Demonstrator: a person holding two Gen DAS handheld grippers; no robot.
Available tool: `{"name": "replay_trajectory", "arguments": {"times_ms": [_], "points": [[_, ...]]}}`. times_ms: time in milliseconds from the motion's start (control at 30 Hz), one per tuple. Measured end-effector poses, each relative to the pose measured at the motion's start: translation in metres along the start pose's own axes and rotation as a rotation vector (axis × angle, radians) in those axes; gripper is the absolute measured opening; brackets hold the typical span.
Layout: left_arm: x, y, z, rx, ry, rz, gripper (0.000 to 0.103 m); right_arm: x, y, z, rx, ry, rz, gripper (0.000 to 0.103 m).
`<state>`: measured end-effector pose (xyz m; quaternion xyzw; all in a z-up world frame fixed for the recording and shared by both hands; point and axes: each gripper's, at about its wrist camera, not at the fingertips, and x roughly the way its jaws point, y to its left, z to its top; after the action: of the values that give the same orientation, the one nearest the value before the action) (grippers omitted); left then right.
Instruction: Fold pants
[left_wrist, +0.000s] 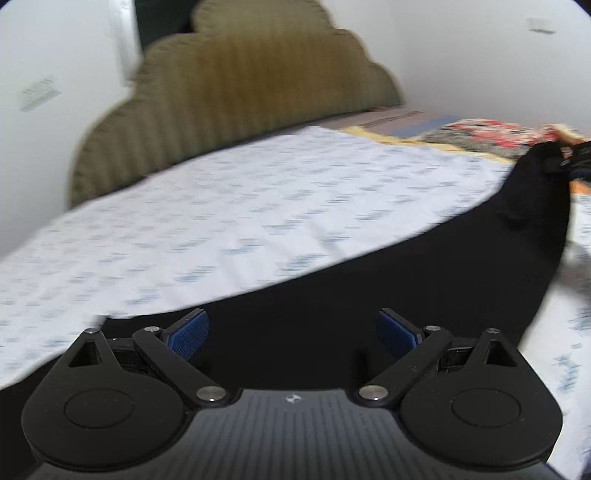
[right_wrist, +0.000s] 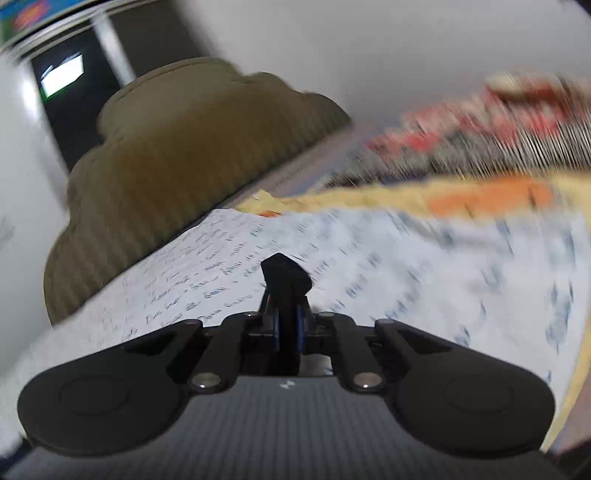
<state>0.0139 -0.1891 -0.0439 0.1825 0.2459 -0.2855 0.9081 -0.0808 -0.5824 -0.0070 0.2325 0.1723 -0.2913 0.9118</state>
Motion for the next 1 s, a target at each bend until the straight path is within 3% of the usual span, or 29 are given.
{"name": "replay_trajectory", "arguments": {"times_ms": [167,300,567,700,833,1000], "points": [[-0.009,0.034,-0.008,-0.017,0.043,0.152,0.098,-0.014,0.068,-0.003,-0.280,-0.065,0.001,0.010],[-0.017,0.050,-0.014,-0.019,0.045,0.209,0.098,-0.032,0.140,-0.035,-0.510,-0.081,0.095,0.010],[-0.029,0.074,-0.022,0.000,0.039,0.317,0.098,-0.065,0.248,-0.148,-0.824,0.114,0.428,0.010],[-0.030,0.090,-0.027,-0.016,0.055,0.357,0.098,-0.078,0.272,-0.180,-0.870,0.164,0.514,0.010],[-0.030,0.105,-0.031,-0.046,0.076,0.377,0.098,-0.086,0.283,-0.192,-0.914,0.160,0.516,0.011],[-0.039,0.120,-0.037,-0.052,0.076,0.397,0.098,-0.093,0.282,-0.202,-0.975,0.248,0.553,0.026]]}}
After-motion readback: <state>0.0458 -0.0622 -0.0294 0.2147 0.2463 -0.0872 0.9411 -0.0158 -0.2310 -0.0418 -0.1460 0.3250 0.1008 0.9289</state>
